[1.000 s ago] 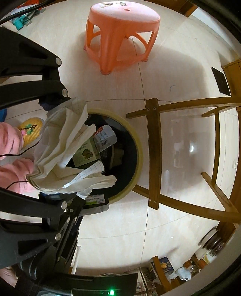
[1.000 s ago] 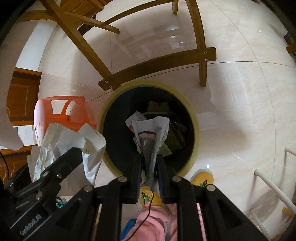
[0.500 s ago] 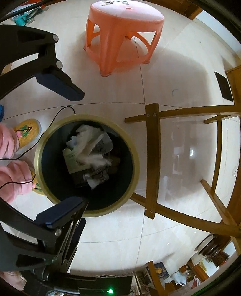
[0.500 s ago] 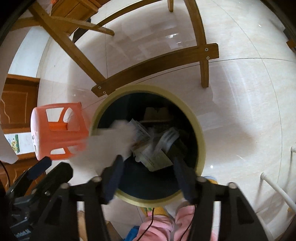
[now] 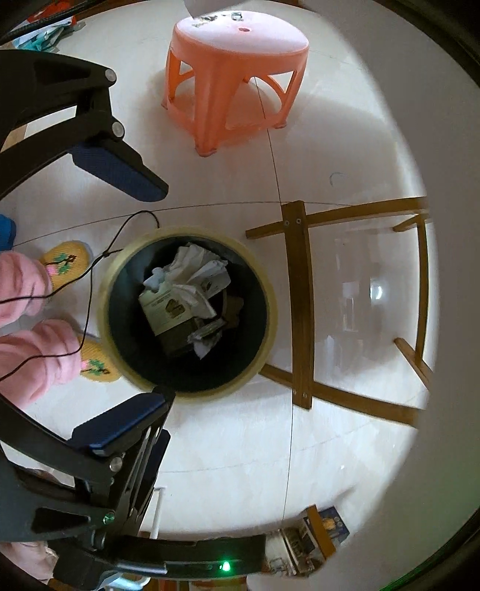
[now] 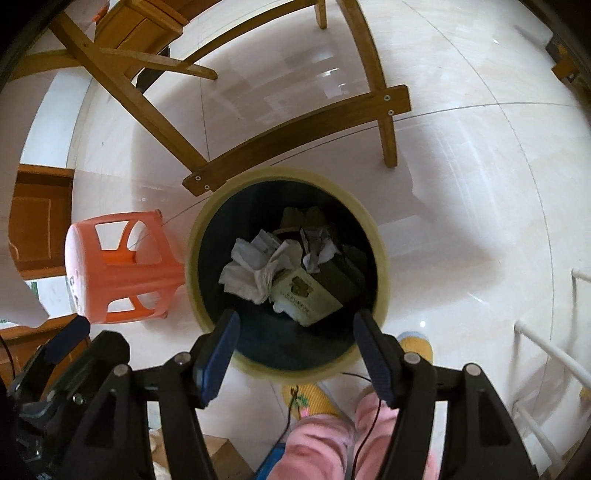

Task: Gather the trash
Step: 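Raise both tools back toward the table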

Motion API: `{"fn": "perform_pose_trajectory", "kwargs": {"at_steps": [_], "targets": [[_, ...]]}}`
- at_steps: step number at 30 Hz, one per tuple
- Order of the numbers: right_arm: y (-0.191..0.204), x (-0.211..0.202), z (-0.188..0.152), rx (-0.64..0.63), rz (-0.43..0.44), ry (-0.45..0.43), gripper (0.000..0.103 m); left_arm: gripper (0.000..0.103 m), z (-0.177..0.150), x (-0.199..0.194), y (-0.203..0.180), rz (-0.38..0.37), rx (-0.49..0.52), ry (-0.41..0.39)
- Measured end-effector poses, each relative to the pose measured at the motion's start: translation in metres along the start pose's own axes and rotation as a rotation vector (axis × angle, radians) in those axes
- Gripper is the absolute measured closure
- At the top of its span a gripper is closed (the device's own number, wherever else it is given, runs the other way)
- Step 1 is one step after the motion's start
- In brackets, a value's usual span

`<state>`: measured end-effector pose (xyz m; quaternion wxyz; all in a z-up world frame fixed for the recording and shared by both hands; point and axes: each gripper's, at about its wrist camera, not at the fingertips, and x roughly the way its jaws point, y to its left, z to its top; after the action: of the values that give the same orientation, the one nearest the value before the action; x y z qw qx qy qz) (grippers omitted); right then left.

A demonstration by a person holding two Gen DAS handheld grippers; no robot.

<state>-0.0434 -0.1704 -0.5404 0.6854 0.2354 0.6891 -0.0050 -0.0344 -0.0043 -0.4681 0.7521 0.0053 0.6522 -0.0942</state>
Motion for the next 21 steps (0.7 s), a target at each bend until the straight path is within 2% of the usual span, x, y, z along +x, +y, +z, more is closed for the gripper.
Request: {"fn": "perform_pose_trajectory", "kwargs": {"at_steps": [11,21], "targets": [[0.026,-0.101,-0.034,0.031,-0.015,-0.014,0.038,0.001,-0.008,-0.123,-0.012,-0.014,0.063,-0.045],[0.063,-0.220,-0.067,0.009,-0.032,-0.090,0.038,0.001,-0.010,-0.248,0.001,-0.088,0.065,-0.055]]}}
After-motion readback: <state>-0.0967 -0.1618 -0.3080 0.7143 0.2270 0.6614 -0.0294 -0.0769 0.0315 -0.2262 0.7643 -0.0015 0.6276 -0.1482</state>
